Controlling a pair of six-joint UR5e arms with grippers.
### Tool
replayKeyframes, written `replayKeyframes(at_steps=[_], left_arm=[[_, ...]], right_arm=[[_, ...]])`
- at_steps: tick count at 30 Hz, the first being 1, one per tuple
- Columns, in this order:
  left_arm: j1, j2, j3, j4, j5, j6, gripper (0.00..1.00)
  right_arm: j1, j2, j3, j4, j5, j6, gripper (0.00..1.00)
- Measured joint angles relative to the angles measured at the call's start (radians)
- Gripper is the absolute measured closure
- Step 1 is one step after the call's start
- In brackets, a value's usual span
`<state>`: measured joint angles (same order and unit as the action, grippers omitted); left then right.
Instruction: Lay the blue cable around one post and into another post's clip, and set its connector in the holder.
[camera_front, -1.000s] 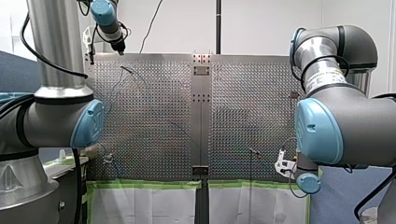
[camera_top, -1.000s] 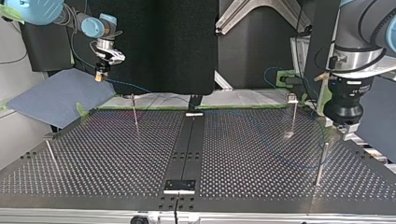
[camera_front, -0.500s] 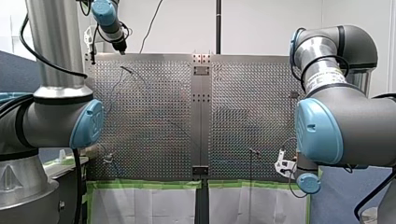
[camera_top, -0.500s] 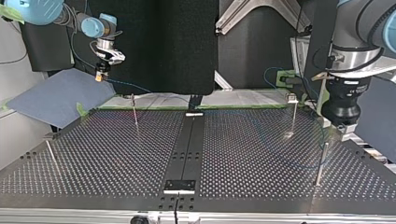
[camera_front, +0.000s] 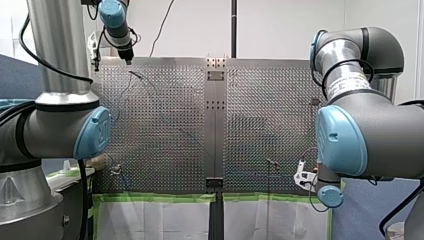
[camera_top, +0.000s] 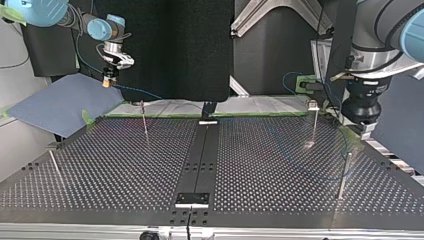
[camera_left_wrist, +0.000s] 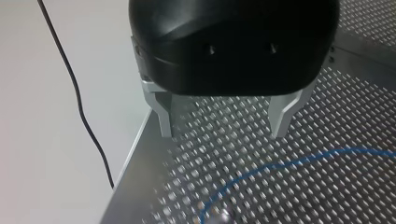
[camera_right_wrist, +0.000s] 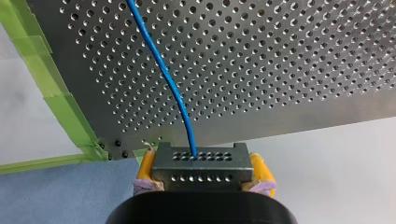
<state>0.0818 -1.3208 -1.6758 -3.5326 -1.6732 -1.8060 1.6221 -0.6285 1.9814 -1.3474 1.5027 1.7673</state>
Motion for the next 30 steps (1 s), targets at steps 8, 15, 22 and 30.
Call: replayKeyframes(at_steps=[8,15,22,30], left_arm=[[0.002,0.001,-0.002,-0.031,-0.076,0.015,0.00],[0.002,0.006,-0.002,-0.039,-0.134,0.020,0.00],[0.003,0.008,-0.002,-0.040,-0.156,0.022,0.00],[0.000,0.006,-0.002,-0.040,-0.157,0.026,0.00]], right_arm=[[0.001,0.000,0.000,0.000,-0.001,0.000,1.00],[0.001,0.000,0.000,0.000,-0.004,0.000,1.00],[0.003,0.000,0.000,0.000,-0.007,-0.001,1.00],[0.005,0.000,0.000,0.000,-0.007,-0.002,1.00]])
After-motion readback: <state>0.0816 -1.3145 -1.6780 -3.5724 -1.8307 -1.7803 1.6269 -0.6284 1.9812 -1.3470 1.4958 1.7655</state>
